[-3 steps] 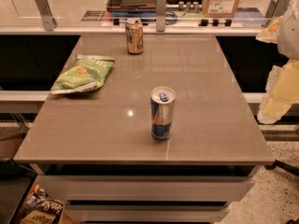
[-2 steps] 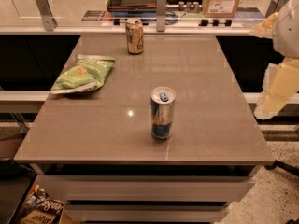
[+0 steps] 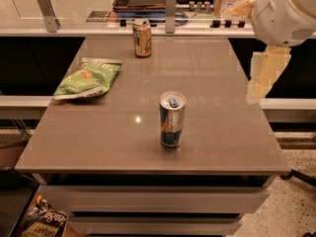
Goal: Pick green jalapeno chip bag
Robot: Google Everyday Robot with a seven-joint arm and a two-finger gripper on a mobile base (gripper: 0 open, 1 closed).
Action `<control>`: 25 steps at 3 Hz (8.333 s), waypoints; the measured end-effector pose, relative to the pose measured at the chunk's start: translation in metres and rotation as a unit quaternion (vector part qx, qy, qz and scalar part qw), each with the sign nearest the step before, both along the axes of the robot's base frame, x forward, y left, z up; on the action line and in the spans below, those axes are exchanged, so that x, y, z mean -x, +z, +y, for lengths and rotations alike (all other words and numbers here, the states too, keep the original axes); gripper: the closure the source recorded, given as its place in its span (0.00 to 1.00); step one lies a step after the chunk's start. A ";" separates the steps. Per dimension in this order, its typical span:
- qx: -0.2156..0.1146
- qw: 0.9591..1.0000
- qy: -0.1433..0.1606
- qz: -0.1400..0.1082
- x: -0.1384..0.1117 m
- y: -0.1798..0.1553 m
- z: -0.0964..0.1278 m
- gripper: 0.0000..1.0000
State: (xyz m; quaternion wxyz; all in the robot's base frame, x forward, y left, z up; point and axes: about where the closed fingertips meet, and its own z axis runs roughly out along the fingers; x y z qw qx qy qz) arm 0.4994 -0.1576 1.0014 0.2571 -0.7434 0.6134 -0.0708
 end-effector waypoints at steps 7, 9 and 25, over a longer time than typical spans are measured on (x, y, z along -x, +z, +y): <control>0.028 0.925 0.359 -0.121 -0.112 -0.074 0.214 0.00; 0.013 0.897 0.424 -0.120 -0.121 -0.101 0.284 0.00; 0.196 0.843 0.490 -0.102 -0.176 -0.083 0.305 1.00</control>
Offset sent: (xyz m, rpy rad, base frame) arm 0.0227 0.0268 0.0024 -0.0152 -0.0362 0.1541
